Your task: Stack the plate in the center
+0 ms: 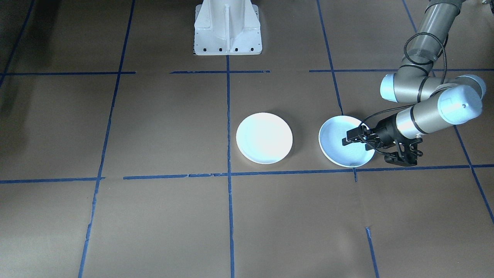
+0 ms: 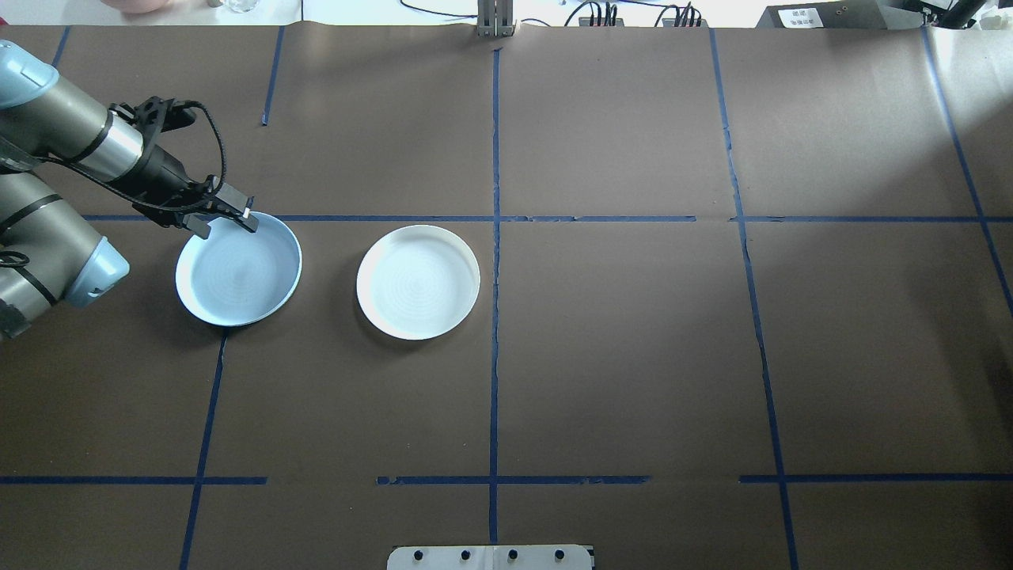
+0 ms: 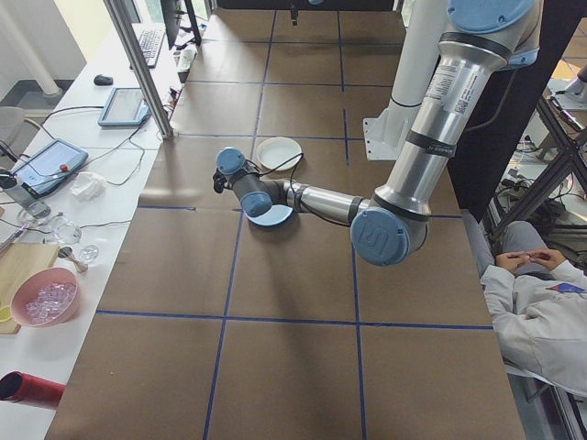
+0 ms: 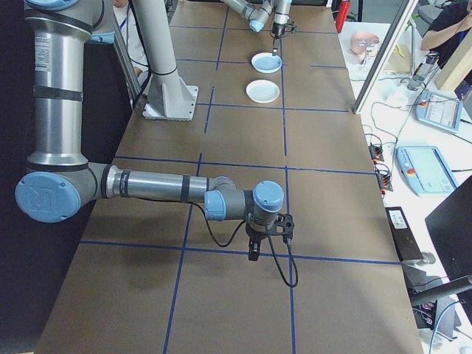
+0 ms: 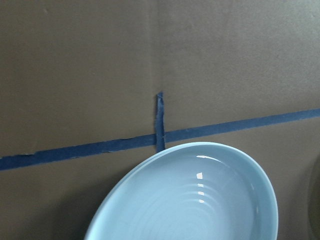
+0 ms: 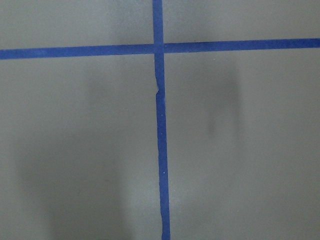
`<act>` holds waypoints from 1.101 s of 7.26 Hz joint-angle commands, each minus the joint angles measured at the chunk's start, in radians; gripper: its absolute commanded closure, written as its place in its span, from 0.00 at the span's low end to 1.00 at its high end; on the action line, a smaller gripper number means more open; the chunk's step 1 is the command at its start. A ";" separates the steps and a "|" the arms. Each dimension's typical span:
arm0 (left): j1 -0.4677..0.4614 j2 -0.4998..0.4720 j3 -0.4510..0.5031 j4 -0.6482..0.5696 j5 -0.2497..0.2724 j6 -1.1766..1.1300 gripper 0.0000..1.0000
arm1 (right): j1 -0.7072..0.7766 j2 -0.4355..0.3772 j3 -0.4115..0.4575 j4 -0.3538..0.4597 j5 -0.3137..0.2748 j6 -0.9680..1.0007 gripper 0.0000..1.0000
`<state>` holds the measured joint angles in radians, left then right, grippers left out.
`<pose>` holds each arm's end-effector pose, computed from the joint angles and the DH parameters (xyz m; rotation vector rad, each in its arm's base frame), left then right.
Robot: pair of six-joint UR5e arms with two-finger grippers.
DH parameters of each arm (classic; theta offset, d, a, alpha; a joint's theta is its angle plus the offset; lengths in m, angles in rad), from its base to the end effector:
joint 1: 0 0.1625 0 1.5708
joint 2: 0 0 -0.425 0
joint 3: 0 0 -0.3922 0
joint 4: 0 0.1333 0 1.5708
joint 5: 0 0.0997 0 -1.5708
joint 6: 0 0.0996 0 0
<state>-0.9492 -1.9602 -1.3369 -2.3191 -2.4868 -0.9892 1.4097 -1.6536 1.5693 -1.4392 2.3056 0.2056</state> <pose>0.3391 -0.5667 0.4541 -0.0328 1.1845 0.0899 -0.0079 -0.4635 0.6882 -0.0896 -0.7306 0.0251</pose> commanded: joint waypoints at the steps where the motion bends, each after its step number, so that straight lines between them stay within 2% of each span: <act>1: 0.087 -0.038 -0.008 -0.130 0.043 -0.232 0.00 | 0.000 0.000 0.000 0.000 0.000 0.000 0.00; 2: 0.122 -0.067 -0.010 -0.138 0.089 -0.282 0.00 | 0.000 0.000 0.000 0.000 0.000 0.000 0.00; 3: 0.198 -0.089 -0.019 -0.140 0.176 -0.346 0.00 | 0.000 0.000 0.000 -0.001 0.000 0.002 0.00; 4: 0.219 -0.092 -0.027 -0.138 0.215 -0.356 0.00 | 0.000 0.000 0.000 0.000 0.000 0.000 0.00; 5: 0.216 -0.091 -0.042 -0.138 0.216 -0.356 0.00 | 0.000 0.000 0.000 0.000 0.000 0.000 0.00; 7: 0.221 -0.089 -0.030 -0.128 0.232 -0.350 0.16 | 0.000 0.000 0.000 0.000 0.000 0.000 0.00; 8: 0.236 -0.091 -0.028 -0.126 0.273 -0.351 0.17 | 0.000 0.000 0.000 0.000 0.000 0.000 0.00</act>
<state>-0.7266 -2.0499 -1.3696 -2.4482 -2.2498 -1.3398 1.4098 -1.6536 1.5693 -1.4389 2.3056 0.2056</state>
